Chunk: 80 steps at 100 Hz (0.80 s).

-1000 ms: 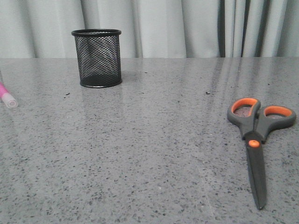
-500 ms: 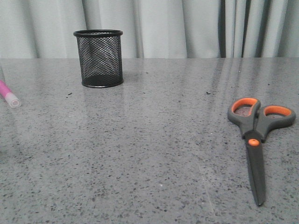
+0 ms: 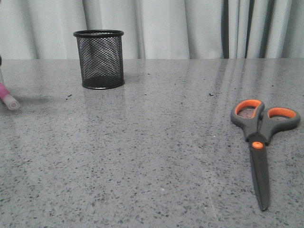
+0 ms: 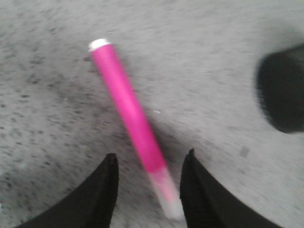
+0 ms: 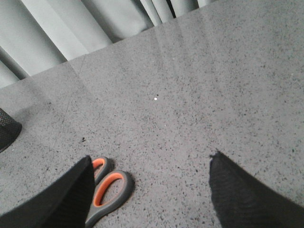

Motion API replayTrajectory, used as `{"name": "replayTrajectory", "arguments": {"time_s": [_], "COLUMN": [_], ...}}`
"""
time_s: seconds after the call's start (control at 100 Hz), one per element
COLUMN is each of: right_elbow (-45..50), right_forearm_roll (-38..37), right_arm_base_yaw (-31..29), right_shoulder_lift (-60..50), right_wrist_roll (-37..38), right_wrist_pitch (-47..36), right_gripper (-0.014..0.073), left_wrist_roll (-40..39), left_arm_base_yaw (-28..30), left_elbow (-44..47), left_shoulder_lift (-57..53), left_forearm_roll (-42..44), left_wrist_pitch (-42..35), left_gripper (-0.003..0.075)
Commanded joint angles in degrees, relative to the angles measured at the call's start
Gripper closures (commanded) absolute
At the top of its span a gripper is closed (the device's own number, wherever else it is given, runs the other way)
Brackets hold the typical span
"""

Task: Put pen and scissors into bin
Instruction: 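Close the left gripper on the pink marker and lift it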

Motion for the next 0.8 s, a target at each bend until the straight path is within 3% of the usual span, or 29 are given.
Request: {"name": "replayTrajectory", "arguments": {"time_s": [0.0, 0.42, 0.63, 0.79], "right_elbow": [-2.11, -2.11, -2.11, -2.11], "right_forearm_roll": [0.05, 0.05, 0.05, 0.05], "right_arm_base_yaw": [-0.35, -0.35, -0.35, -0.35], "right_shoulder_lift": [0.84, 0.84, 0.84, 0.84], "right_wrist_roll": [-0.63, -0.63, -0.63, -0.63], "right_wrist_pitch": [-3.19, -3.63, -3.63, -3.63], "right_gripper": [0.0128, 0.0128, 0.0128, 0.0129], "left_wrist_roll": [-5.55, -5.55, -5.55, -5.55], "left_arm_base_yaw": [0.1, 0.1, 0.1, 0.1], "left_elbow": [-4.05, -8.89, -10.05, -10.05], "left_shoulder_lift": [1.53, 9.81, 14.08, 17.9], "left_forearm_roll": [3.45, 4.29, 6.9, 11.92], "left_wrist_pitch": [0.07, -2.35, 1.43, 9.59], "left_gripper": [0.0445, 0.0446, 0.0446, 0.0451]}}
